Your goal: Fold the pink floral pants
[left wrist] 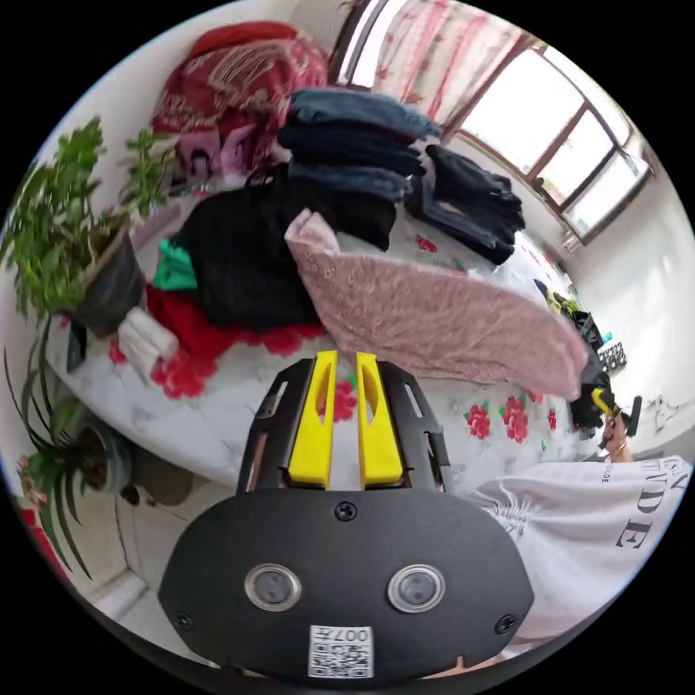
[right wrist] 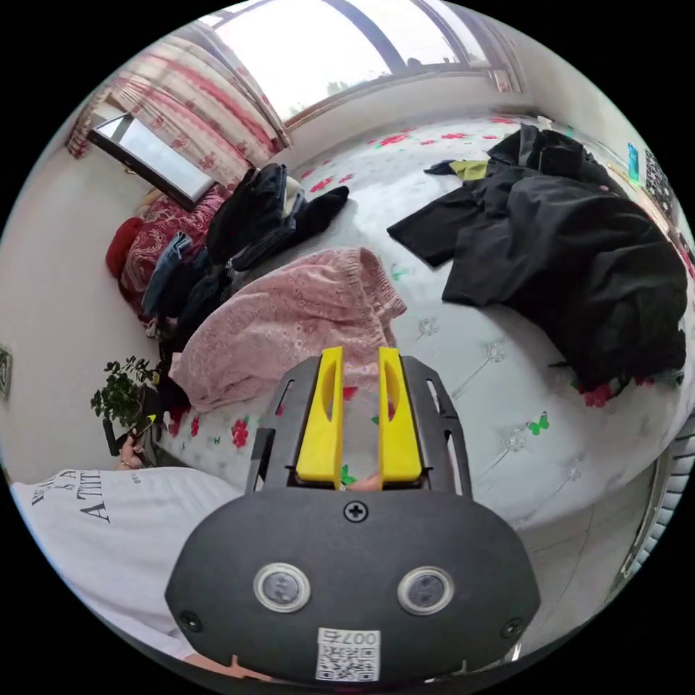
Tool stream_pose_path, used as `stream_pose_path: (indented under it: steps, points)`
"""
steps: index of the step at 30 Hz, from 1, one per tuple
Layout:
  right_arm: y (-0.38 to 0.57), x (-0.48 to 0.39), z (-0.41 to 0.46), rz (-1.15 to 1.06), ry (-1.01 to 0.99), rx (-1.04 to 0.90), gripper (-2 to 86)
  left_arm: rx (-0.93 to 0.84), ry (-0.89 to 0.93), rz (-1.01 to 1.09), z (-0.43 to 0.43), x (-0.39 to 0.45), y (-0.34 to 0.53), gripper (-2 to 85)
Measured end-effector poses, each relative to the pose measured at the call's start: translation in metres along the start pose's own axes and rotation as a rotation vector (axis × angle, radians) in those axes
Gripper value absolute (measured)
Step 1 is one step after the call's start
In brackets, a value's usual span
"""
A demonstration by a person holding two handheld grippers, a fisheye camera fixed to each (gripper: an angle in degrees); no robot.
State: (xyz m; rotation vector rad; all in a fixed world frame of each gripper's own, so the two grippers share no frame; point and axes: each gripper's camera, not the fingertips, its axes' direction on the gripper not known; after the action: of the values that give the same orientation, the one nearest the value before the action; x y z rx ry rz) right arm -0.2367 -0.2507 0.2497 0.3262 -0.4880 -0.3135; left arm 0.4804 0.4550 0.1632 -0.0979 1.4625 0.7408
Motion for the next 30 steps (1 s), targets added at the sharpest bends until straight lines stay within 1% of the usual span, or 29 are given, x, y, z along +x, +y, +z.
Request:
stream_pose_path:
  steps: [3, 7, 13, 18, 20, 23, 25, 26, 27, 29, 30]
  points:
    - [0.017, 0.001, 0.024, 0.037, 0.031, -0.043, 7.4, -0.048, 0.049, -0.098, 0.024, -0.01, 0.016, 6.9]
    - [-0.006, -0.028, 0.051, -0.04, 0.087, -0.104, 8.5, -0.054, 0.047, -0.109, 0.036, -0.012, -0.001, 8.5]
    - [-0.071, -0.066, 0.102, -0.111, 0.147, -0.169, 8.2, -0.031, 0.01, -0.062, 0.05, -0.002, -0.071, 10.2]
    - [-0.123, -0.076, 0.154, -0.12, 0.241, -0.244, 6.5, -0.029, -0.087, -0.044, 0.073, 0.008, -0.135, 10.3]
    - [-0.139, -0.077, 0.191, -0.149, 0.3, -0.363, 4.7, -0.066, -0.097, -0.058, 0.089, 0.007, -0.151, 9.3]
    - [-0.143, -0.071, 0.231, -0.169, 0.392, -0.542, 1.7, -0.151, -0.114, -0.1, 0.119, 0.002, -0.167, 2.8]
    - [-0.15, -0.074, 0.224, -0.195, 0.389, -0.508, 0.7, -0.18, -0.125, -0.122, 0.127, -0.002, -0.172, 0.8]
    - [-0.158, -0.077, 0.208, -0.206, 0.365, -0.449, 0.4, -0.173, -0.079, -0.1, 0.125, -0.003, -0.175, 0.1]
    - [-0.163, -0.079, 0.196, -0.209, 0.35, -0.411, 0.3, -0.133, -0.029, -0.084, 0.116, -0.006, -0.175, -0.3]
    - [-0.184, -0.085, 0.133, -0.215, 0.268, -0.209, -0.1, -0.061, 0.027, -0.098, 0.093, -0.013, -0.172, -0.6]
    - [-0.188, -0.087, 0.115, -0.218, 0.235, -0.159, -0.1, -0.01, 0.064, -0.119, 0.073, -0.02, -0.168, -0.8]
